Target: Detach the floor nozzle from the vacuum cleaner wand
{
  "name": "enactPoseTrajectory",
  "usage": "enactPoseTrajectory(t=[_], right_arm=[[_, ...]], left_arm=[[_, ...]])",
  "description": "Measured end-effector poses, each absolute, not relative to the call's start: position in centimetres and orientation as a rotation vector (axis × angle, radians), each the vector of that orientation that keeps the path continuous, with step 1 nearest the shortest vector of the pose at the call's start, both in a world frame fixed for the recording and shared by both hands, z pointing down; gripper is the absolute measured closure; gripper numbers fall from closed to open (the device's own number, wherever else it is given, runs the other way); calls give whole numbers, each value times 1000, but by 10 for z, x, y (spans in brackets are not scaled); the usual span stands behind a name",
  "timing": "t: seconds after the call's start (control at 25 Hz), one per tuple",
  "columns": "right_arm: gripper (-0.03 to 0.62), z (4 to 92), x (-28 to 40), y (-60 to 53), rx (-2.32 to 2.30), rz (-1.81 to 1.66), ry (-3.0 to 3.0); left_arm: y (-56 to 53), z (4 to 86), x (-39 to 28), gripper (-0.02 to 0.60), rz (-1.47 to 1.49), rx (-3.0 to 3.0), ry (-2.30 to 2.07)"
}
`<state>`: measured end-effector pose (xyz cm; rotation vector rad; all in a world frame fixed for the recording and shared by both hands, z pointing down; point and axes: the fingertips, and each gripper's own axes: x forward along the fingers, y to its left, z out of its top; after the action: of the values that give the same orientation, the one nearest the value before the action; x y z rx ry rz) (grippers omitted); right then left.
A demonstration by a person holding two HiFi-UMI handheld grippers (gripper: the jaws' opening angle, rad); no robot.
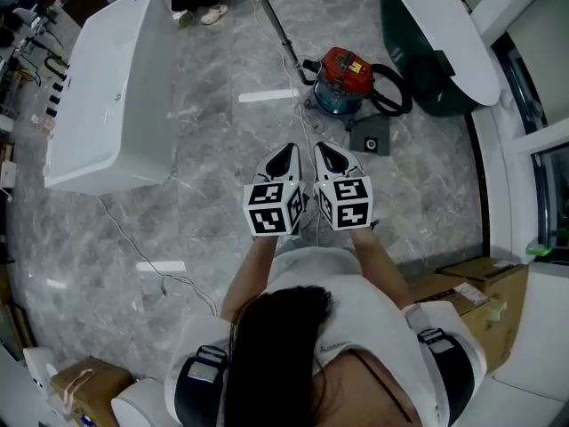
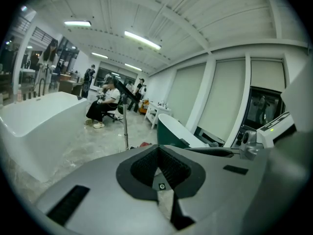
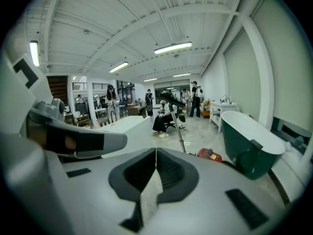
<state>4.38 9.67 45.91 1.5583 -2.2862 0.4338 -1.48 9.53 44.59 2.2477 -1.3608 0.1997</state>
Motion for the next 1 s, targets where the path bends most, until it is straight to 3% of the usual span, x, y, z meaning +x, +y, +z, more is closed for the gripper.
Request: enactPoseTrajectory(t=[1.0], right_arm=[[579, 468, 56, 71, 1662, 476, -2177]], left_arm=[[59, 455, -42, 581, 271, 2274, -1360]])
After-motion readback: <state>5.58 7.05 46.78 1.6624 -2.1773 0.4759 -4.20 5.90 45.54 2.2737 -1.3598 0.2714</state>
